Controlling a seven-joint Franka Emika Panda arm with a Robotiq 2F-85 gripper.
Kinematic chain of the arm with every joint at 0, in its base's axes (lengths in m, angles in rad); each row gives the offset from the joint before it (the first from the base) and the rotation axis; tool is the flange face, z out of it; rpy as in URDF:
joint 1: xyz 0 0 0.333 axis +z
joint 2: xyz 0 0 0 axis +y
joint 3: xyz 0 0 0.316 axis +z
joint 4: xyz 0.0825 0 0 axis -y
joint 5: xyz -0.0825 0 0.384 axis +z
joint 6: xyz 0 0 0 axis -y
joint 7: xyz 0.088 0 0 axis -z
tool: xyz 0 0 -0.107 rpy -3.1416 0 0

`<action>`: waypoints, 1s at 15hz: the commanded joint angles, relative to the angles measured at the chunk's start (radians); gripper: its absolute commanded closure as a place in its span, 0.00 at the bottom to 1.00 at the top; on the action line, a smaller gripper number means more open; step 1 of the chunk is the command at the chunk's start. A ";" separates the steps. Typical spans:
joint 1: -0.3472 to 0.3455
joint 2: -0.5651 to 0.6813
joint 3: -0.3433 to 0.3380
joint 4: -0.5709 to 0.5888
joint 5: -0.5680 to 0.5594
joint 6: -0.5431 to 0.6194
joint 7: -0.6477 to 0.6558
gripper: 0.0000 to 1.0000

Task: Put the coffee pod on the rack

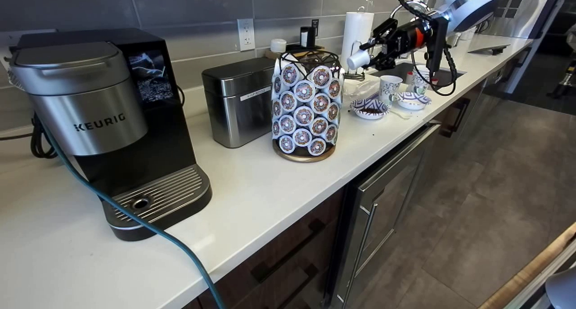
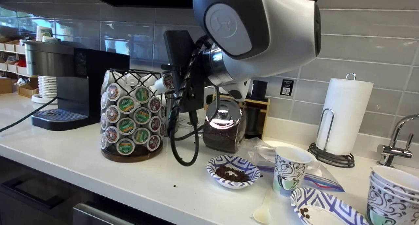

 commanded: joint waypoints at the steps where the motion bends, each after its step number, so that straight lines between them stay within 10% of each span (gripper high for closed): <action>1: -0.008 0.039 0.016 0.031 0.045 -0.035 0.032 0.72; 15: -0.003 0.112 0.048 0.080 0.128 -0.068 0.101 0.72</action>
